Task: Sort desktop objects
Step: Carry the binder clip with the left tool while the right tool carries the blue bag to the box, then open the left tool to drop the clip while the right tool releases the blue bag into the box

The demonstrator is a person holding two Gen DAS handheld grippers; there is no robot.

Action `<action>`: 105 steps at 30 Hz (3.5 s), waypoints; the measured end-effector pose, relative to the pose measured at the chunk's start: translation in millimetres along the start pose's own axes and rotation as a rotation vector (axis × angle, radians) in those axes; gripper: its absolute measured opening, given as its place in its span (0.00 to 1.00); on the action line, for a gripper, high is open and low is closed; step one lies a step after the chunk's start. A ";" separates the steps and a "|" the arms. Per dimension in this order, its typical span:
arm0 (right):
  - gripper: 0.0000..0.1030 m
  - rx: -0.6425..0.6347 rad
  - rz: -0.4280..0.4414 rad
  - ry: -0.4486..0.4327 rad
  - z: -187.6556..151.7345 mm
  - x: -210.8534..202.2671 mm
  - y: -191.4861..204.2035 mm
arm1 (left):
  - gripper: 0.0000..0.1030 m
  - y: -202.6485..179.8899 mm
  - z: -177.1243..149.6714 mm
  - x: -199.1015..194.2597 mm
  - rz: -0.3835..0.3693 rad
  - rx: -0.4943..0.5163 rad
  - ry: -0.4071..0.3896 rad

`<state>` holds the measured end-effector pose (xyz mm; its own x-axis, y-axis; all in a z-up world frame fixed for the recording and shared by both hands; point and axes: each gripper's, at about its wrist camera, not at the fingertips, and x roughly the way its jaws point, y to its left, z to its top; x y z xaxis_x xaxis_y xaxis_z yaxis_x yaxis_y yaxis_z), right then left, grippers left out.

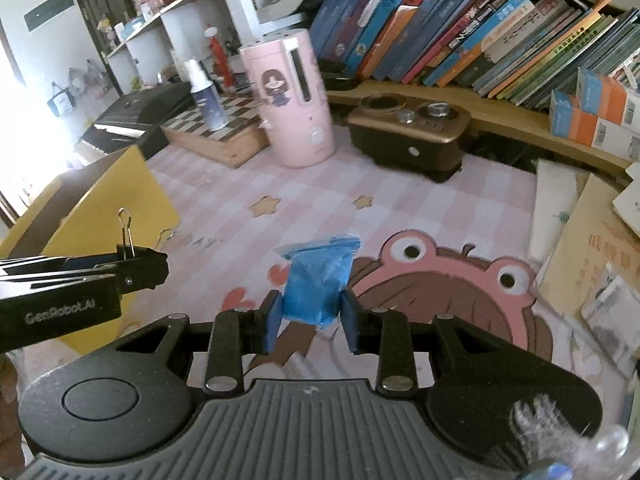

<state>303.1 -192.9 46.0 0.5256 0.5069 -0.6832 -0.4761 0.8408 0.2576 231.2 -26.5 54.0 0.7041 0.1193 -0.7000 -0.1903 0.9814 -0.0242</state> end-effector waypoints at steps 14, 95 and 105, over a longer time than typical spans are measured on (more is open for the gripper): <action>0.29 -0.017 0.003 -0.008 -33.6 -54.7 55.9 | 0.37 39.4 -35.3 -66.0 -0.027 -0.014 -0.046; 0.28 -0.148 0.042 -0.097 -22.4 -23.6 298.8 | 0.37 257.0 -40.8 -126.1 0.042 -0.053 -0.208; 0.28 -0.281 0.037 -0.022 6.0 29.5 289.0 | 0.37 247.5 -21.5 -77.4 0.069 -0.042 -0.130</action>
<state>185.2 66.2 104.3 0.5179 0.5427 -0.6613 -0.6706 0.7375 0.0801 114.9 203.9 86.8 0.7707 0.2075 -0.6024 -0.2677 0.9634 -0.0106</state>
